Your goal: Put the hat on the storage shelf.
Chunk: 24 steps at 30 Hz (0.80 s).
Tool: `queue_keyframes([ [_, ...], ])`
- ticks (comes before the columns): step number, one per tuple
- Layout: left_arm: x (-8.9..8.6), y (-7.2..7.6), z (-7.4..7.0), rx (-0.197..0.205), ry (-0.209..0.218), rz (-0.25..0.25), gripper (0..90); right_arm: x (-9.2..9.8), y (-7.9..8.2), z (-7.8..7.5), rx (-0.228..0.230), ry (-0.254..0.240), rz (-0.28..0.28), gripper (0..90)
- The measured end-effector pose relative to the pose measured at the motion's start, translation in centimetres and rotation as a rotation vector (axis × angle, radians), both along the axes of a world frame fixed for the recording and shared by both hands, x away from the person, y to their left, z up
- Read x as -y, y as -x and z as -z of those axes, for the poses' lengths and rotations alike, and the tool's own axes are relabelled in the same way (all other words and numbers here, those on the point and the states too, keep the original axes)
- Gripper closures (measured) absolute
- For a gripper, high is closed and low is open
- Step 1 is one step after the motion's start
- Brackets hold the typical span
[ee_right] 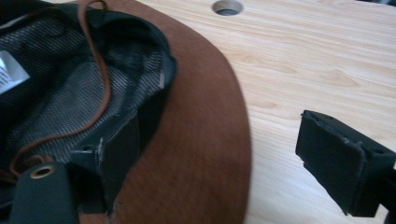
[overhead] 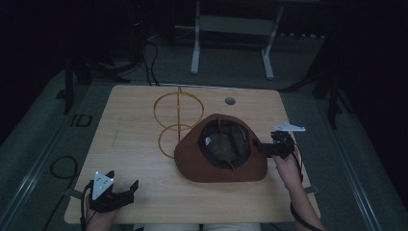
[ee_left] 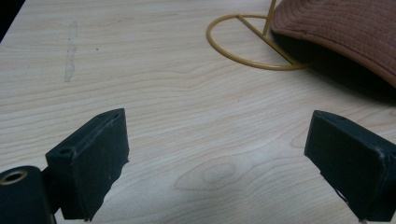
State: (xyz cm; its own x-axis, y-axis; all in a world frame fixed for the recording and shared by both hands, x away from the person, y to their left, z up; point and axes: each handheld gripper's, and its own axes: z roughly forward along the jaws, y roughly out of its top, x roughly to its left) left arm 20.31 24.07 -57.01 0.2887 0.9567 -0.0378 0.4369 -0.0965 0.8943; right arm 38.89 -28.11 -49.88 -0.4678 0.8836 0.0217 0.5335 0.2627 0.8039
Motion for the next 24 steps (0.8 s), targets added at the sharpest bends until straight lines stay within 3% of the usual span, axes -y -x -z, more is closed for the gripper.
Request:
queue_keyframes([
  [5,0.1,0.0,0.0,-0.001,-0.002,0.004,7.1,-1.2,-1.3,-0.3,-0.003,-0.023,-0.042,13.4],
  [14,0.0,0.0,0.0,-0.004,-0.004,0.007,7.1,-4.1,-3.6,-0.1,-0.063,0.027,-0.104,13.4],
  [21,0.2,-0.1,0.1,-0.009,-0.008,0.036,7.1,-5.9,-5.3,0.7,-0.140,0.091,-0.081,11.3],
  [24,0.2,-0.1,0.1,-0.007,-0.005,0.037,7.1,-6.5,-5.7,1.2,-0.148,0.128,-0.055,10.7],
])
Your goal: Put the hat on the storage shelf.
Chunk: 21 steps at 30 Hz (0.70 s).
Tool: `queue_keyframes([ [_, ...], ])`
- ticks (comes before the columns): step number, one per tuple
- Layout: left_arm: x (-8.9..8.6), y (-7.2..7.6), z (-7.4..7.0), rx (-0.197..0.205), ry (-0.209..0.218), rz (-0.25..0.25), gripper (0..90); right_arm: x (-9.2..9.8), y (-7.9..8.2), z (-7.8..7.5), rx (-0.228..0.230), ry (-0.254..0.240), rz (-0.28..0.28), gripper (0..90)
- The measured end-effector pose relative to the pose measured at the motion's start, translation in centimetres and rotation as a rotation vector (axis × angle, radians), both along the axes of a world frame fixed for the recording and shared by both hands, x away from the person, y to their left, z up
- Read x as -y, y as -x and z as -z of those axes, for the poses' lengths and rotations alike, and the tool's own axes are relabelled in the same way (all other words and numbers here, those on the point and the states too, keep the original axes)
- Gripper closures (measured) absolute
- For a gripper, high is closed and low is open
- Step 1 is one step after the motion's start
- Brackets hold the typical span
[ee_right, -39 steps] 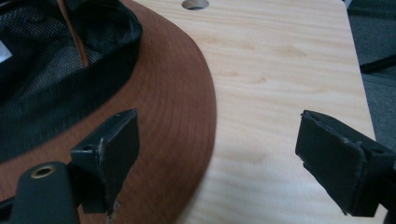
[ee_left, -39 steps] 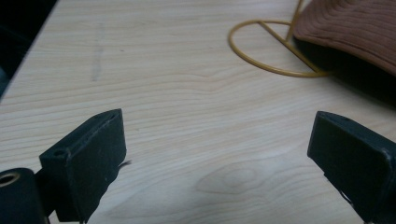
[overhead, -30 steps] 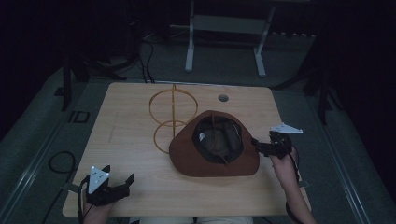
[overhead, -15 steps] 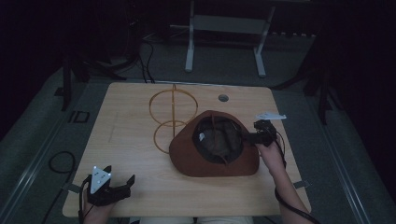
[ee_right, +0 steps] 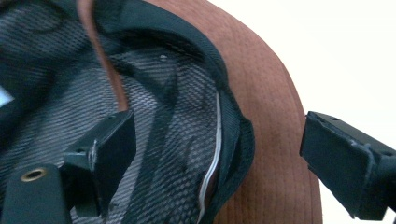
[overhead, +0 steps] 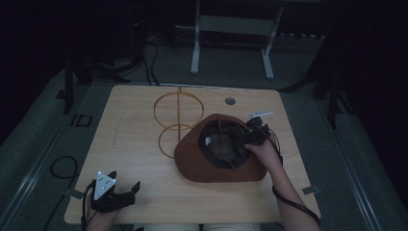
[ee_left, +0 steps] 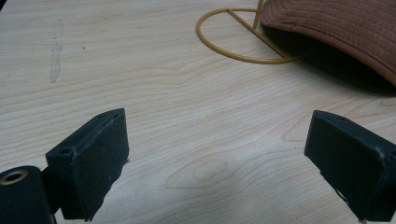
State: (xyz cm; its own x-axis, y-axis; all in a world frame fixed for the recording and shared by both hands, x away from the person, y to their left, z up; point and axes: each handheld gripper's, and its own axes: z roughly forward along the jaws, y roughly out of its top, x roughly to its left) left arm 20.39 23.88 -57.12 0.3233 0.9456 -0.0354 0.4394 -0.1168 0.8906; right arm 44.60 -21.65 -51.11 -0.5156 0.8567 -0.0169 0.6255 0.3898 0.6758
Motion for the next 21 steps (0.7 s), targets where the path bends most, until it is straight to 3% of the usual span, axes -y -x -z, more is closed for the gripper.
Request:
queue_keyframes([
  [2,0.0,0.0,0.0,-0.002,0.000,-0.001,7.1,-0.3,-0.2,0.3,-0.019,0.018,-0.002,21.4],
  [4,0.0,0.0,0.0,-0.005,-0.001,0.001,7.1,-0.4,-0.3,0.4,-0.019,0.023,-0.005,20.7],
  [5,0.0,0.0,0.0,-0.006,-0.001,0.001,7.1,-0.7,-0.4,0.7,-0.011,0.049,-0.013,24.7],
  [8,0.0,0.0,0.0,-0.006,-0.001,-0.001,7.1,-1.0,-0.5,1.0,-0.005,0.082,0.003,23.5],
  [9,0.0,0.0,0.0,-0.007,0.000,-0.003,7.1,-1.2,-0.7,1.3,-0.010,0.120,0.025,22.7],
  [11,-0.1,0.0,0.0,-0.011,0.000,-0.001,7.1,-1.5,-0.8,1.6,-0.004,0.141,0.031,26.4],
  [18,0.0,-0.1,0.1,-0.014,0.002,-0.001,7.1,-2.1,-0.8,2.5,-0.003,0.174,0.039,28.4],
  [21,0.0,-0.1,0.2,-0.021,0.001,-0.003,7.1,-2.2,-0.8,2.8,-0.020,0.171,0.018,36.2],
])
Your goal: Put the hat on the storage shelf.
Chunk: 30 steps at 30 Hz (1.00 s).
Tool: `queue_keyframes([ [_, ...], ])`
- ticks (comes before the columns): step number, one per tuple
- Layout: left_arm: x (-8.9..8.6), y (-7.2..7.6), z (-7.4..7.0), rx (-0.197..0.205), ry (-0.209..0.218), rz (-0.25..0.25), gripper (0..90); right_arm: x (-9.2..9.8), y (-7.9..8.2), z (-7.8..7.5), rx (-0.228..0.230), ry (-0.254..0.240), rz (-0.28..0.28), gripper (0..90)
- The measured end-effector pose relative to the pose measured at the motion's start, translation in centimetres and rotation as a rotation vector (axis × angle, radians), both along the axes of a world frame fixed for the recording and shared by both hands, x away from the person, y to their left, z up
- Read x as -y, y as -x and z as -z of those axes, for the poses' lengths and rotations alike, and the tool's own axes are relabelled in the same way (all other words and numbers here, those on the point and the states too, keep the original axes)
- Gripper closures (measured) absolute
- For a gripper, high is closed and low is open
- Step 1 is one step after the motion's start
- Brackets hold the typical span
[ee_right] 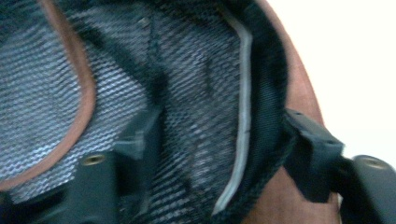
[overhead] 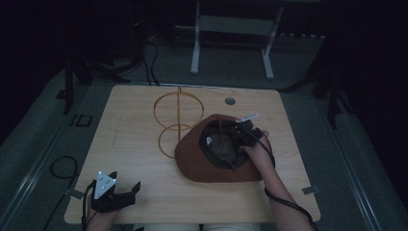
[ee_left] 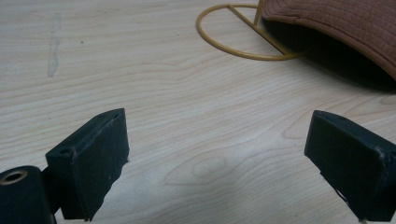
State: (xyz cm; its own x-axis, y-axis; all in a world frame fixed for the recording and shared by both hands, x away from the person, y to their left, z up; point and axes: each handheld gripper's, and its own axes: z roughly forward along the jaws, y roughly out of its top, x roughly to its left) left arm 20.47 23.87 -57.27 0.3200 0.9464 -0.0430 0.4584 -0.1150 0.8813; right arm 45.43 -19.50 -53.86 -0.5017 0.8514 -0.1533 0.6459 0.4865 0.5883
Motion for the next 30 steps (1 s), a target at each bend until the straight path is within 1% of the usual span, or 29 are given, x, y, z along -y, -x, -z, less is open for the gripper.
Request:
queue_keyframes([
  [2,0.0,0.0,0.0,-0.002,-0.001,0.001,7.1,-0.2,0.1,0.2,0.003,0.041,-0.007,45.1],
  [5,0.0,0.0,0.0,0.000,-0.002,-0.005,7.1,-0.5,0.2,0.3,0.030,0.095,0.029,61.1],
  [6,0.0,0.0,0.0,0.000,-0.002,-0.008,7.1,-0.6,0.3,0.3,0.038,0.120,0.041,65.3],
  [8,-0.1,0.0,0.0,-0.001,-0.004,-0.010,7.1,-0.9,0.3,0.4,0.050,0.145,0.061,70.0],
  [9,-0.1,0.0,0.0,0.000,-0.005,-0.013,7.1,-0.9,0.3,0.5,0.053,0.139,0.075,70.9],
  [11,-0.1,0.0,0.0,0.004,-0.004,-0.011,7.1,-0.8,0.5,0.6,0.075,0.115,0.111,76.4],
  [12,0.0,0.1,-0.1,0.006,-0.008,-0.013,7.1,-0.7,0.7,0.7,0.092,0.100,0.128,80.1],
  [13,0.0,0.1,-0.1,0.010,-0.005,-0.014,7.1,-0.5,0.9,0.6,0.108,0.087,0.136,82.0],
  [14,0.0,0.2,-0.2,0.015,-0.002,-0.015,7.1,-0.4,1.0,0.5,0.118,0.078,0.137,83.1],
  [17,-0.1,0.2,-0.2,0.018,-0.001,-0.018,8.5,0.4,1.5,-0.4,0.135,-0.008,0.155,84.0],
  [18,-0.1,0.2,-0.2,0.018,-0.001,-0.018,8.6,0.4,1.5,-0.4,0.135,-0.008,0.155,84.0],
  [19,-0.1,0.2,-0.2,0.018,-0.002,-0.021,8.6,1.1,1.9,-1.2,0.143,-0.084,0.165,84.1],
  [20,-0.1,0.2,-0.2,0.018,0.000,-0.020,8.6,1.5,2.2,-1.6,0.149,-0.117,0.170,84.2],
  [21,-0.1,0.2,-0.2,0.020,-0.001,-0.026,8.6,1.8,2.3,-1.8,0.156,-0.133,0.171,84.3],
  [23,-0.1,0.2,-0.3,0.022,0.002,-0.024,8.6,2.5,2.8,-2.5,0.164,-0.180,0.175,84.3],
  [26,-0.1,0.2,-0.3,0.023,0.004,-0.024,8.6,3.3,3.3,-3.2,0.176,-0.210,0.170,84.4],
  [27,-0.1,0.2,-0.3,0.023,0.004,-0.024,8.6,3.3,3.3,-3.2,0.176,-0.210,0.170,84.4],
  [28,0.0,0.2,-0.4,0.022,0.003,-0.021,8.6,4.0,3.8,-3.9,0.191,-0.239,0.170,84.4],
  [30,0.2,0.2,-0.5,0.026,0.001,-0.023,8.6,4.5,4.3,-4.6,0.211,-0.258,0.173,84.4],
])
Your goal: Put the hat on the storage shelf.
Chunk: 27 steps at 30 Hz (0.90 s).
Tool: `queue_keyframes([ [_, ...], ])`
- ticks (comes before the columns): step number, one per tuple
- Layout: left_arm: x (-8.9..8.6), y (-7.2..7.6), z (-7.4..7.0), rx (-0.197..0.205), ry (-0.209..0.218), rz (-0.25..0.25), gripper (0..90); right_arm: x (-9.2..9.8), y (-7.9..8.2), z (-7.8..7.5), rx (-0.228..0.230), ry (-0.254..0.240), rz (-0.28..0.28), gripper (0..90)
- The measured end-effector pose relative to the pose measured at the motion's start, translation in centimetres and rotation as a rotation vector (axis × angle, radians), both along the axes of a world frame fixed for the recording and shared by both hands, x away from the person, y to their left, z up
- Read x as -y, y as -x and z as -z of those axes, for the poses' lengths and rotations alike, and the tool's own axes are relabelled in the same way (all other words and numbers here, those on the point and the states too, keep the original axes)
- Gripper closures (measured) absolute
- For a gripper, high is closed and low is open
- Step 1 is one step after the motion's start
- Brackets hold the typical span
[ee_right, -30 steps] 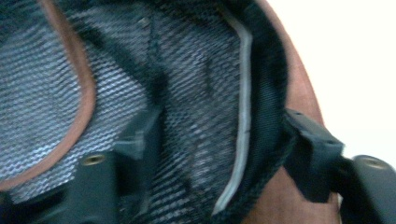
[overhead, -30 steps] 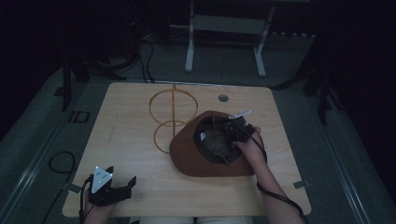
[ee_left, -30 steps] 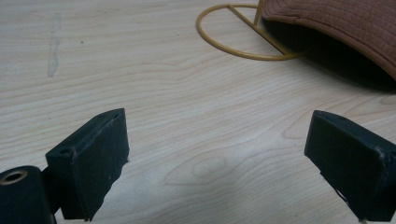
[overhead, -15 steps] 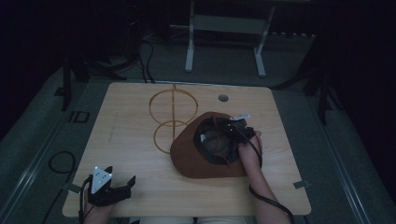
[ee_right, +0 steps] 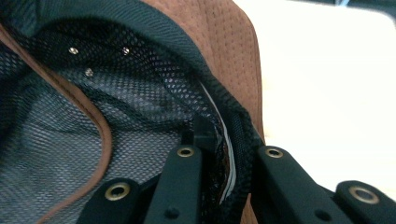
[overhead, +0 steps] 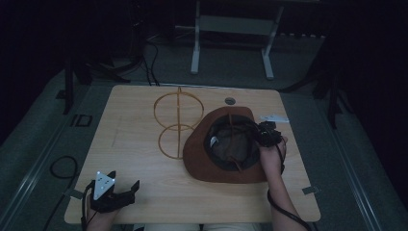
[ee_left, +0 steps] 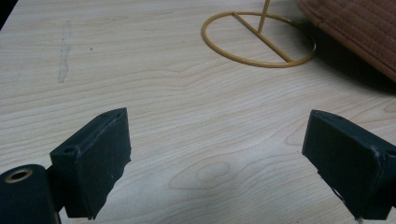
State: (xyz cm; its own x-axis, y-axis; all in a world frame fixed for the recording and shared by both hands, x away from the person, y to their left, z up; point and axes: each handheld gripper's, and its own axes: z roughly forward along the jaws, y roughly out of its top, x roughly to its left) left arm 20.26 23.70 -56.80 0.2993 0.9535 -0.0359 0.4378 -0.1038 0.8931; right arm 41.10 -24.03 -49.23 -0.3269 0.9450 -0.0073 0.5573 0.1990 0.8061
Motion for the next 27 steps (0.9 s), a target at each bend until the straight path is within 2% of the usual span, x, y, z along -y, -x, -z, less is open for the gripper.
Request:
queue_keyframes([
  [4,0.4,0.1,-0.3,0.007,0.002,0.009,8.6,0.9,0.9,-1.2,0.037,-0.035,-0.001,84.3],
  [5,0.8,0.2,-0.7,0.003,0.018,0.021,8.6,1.4,1.5,-2.0,0.065,-0.067,-0.033,84.3],
  [8,1.8,0.5,-1.5,0.012,0.014,0.058,9.5,2.2,2.3,-3.0,0.093,-0.104,-0.052,84.2],
  [13,3.0,0.5,-2.7,0.033,0.012,0.105,9.8,3.1,3.5,-3.9,0.124,-0.133,-0.040,84.2],
  [15,3.6,0.5,-3.3,0.046,-0.003,0.126,9.8,3.5,4.0,-4.2,0.133,-0.149,-0.038,84.2],
  [18,4.3,0.3,-4.0,0.054,-0.015,0.154,10.1,4.0,4.9,-4.7,0.152,-0.159,-0.046,84.2],
  [22,5.5,-0.3,-5.0,0.067,-0.032,0.194,10.1,4.2,5.5,-4.9,0.162,-0.156,-0.049,84.3],
  [27,7.1,-1.3,-5.9,0.055,-0.035,0.247,10.1,4.4,5.8,-4.8,0.160,-0.156,-0.045,84.2],
])
